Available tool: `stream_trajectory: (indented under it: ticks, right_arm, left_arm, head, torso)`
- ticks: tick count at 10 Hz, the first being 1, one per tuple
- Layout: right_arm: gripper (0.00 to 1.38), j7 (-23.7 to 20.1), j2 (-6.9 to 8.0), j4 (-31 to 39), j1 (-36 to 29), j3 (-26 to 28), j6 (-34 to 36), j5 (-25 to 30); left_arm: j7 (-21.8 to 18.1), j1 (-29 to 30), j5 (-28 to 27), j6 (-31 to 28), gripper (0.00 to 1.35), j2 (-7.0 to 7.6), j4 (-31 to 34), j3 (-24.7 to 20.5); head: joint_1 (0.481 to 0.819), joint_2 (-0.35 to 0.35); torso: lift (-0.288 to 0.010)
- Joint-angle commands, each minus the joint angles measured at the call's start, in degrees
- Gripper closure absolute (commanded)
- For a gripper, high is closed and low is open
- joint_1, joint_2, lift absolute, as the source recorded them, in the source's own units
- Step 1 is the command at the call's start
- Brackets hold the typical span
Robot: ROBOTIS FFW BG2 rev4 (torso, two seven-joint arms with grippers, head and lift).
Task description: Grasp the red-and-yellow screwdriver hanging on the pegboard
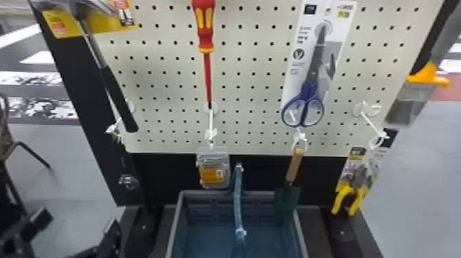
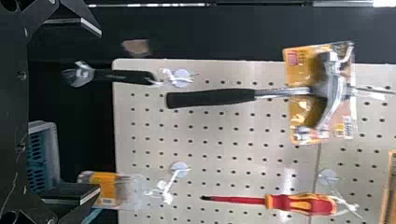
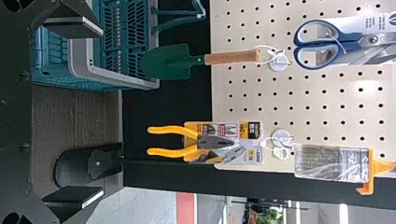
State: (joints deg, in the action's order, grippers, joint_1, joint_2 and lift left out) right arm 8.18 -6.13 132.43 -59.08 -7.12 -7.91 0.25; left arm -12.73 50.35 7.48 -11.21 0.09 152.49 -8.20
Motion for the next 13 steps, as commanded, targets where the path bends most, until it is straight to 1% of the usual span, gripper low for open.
stream_trajectory:
  ticks: [1, 2, 3, 4, 5, 6, 8, 9, 10, 12, 13]
  right_arm:
    - [0.11, 0.1, -0.19, 0.0, 0.2, 0.0, 0.0, 0.0]
    - [0.11, 0.0, -0.37, 0.0, 0.4, 0.0, 0.0, -0.1]
    - [0.11, 0.0, -0.72, 0.0, 0.7, 0.0, 0.2, -0.3]
    - [0.11, 0.0, -0.81, -0.2, 0.7, 0.0, 0.2, -0.3]
    - [0.11, 0.0, -0.81, -0.2, 0.7, 0.0, 0.3, -0.3]
    - [0.11, 0.0, -0.72, -0.2, 0.8, 0.0, 0.3, -0.3]
    - [0.11, 0.0, -0.81, -0.5, 1.1, 0.0, 0.4, -0.3]
    - [0.11, 0.0, -0.81, -0.6, 1.5, 0.0, 0.4, -0.3]
    - [0.11, 0.0, -0.81, -0.7, 1.6, 0.0, 0.4, -0.2]
    - [0.11, 0.0, -0.72, -0.7, 1.8, -0.1, 0.6, -0.1]
    - [0.11, 0.0, -0.81, -0.7, 2.1, -0.1, 0.6, -0.1]
  left_arm:
    - [-0.3, -2.1, 0.3, -7.0, 0.14, 0.26, 5.9, -1.1]
    - [-0.5, -4.3, 0.3, -9.7, 0.14, 1.85, 7.3, -1.5]
    - [-0.8, -6.3, 0.7, -12.2, 0.14, 2.37, 8.2, -2.1]
    - [-0.8, -7.9, 0.9, -13.0, 0.14, 1.41, 8.5, -2.4]
    - [-0.8, -9.3, -0.8, -13.0, 0.14, -0.24, 9.3, -2.4]
    - [-0.8, -11.6, -1.1, -14.5, 0.14, -0.24, 10.0, -2.9]
    - [-2.7, -17.6, -1.1, -20.3, 0.14, -0.24, 11.6, -3.2]
    - [-2.7, -20.2, -0.9, -23.4, 0.14, -0.24, 13.1, -2.7]
    - [-2.6, -22.9, 0.3, -26.4, 0.14, 0.62, 13.9, -2.1]
    - [-3.3, -28.3, 0.9, -30.3, 0.14, 0.79, 14.1, -0.8]
    - [-4.2, -31.0, 1.0, -32.2, 0.14, 0.88, 14.1, -0.2]
  head:
    - [0.549, 0.000]
    - [0.549, 0.000]
    - [0.549, 0.000]
    - [0.549, 0.000]
    - [0.549, 0.000]
    - [0.549, 0.000]
    - [0.549, 0.000]
    - [0.549, 0.000]
    - [0.549, 0.000]
    - [0.549, 0.000]
    - [0.549, 0.000]
  torso:
    - [-0.100]
    - [-0.100]
    - [-0.100]
    - [-0.100]
    - [-0.100]
    - [-0.100]
    - [-0.100]
    - [-0.100]
    - [-0.100]
    - [-0.100]
    - [-0.100]
